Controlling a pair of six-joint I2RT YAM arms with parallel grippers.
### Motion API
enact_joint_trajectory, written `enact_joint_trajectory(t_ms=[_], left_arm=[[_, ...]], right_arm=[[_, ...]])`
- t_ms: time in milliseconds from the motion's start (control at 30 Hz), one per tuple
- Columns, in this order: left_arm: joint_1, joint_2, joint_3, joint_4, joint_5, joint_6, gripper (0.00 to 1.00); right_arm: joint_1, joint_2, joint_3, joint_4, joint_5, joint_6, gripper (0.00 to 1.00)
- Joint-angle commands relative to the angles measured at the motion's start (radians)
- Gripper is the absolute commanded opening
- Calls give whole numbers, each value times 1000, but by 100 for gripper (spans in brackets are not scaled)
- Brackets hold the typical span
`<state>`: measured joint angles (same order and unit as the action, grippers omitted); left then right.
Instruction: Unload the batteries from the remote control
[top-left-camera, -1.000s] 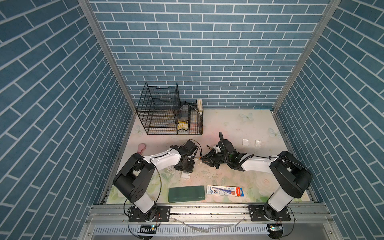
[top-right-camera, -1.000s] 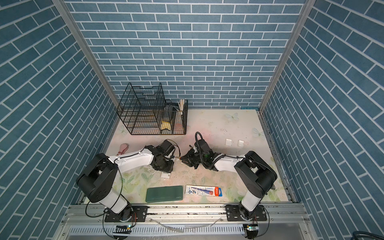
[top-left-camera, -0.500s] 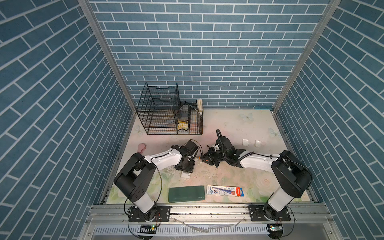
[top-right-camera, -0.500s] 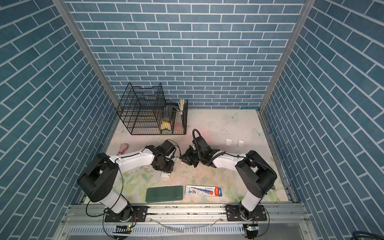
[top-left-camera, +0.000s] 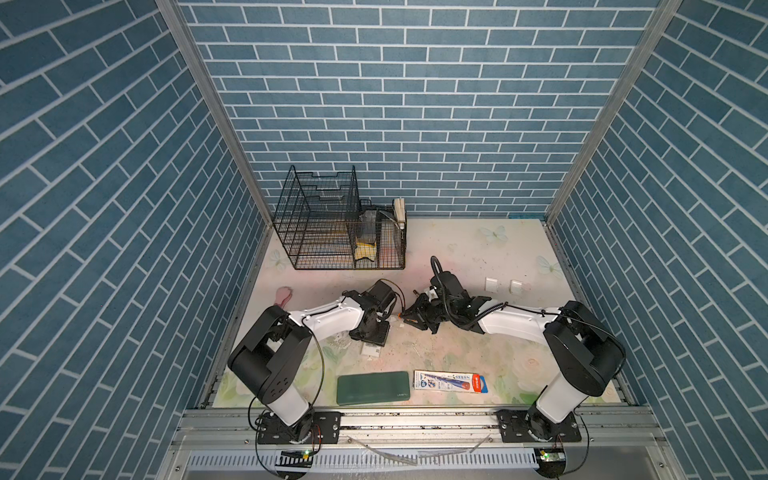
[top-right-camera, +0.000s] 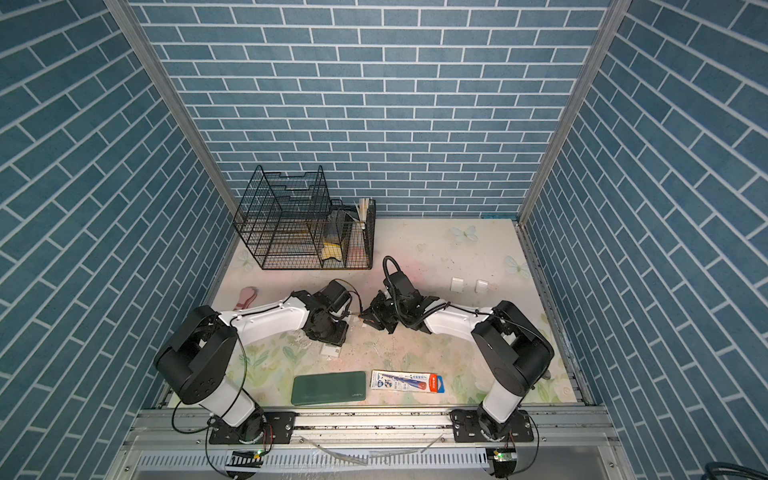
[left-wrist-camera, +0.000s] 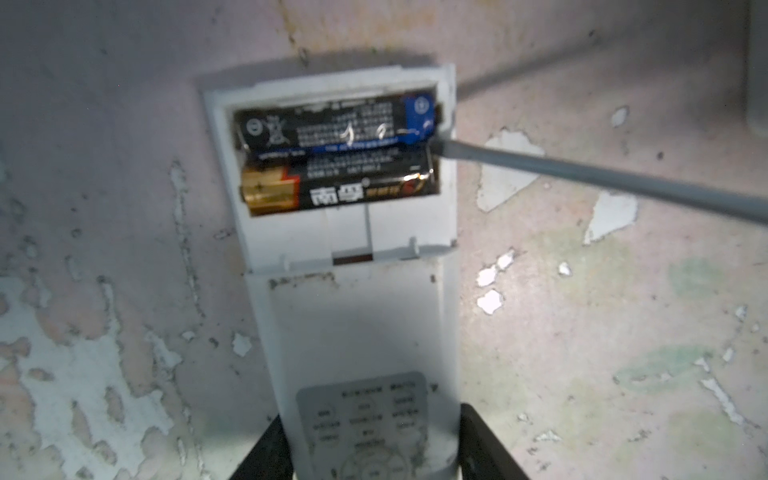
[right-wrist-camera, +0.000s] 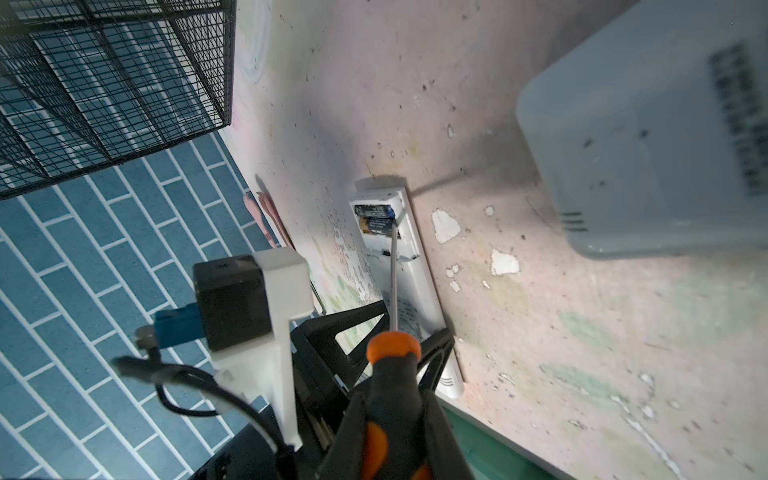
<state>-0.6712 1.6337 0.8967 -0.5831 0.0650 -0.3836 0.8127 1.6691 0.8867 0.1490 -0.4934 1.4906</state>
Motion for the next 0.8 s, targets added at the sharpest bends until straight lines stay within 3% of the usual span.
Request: enact_joint_trajectory(t_ms=[0,533,767], left_arm=[[-44,75,-42,42,58,124,48],[-44,74,-41,34,39,114,48],[-41,22,-6,-40,-75,73,75]], right_arm=[[19,-40,73,176,17,-55,0],[17,-114,34,135,67,-83,0],[16,-192,2,-56,115,-162,0]])
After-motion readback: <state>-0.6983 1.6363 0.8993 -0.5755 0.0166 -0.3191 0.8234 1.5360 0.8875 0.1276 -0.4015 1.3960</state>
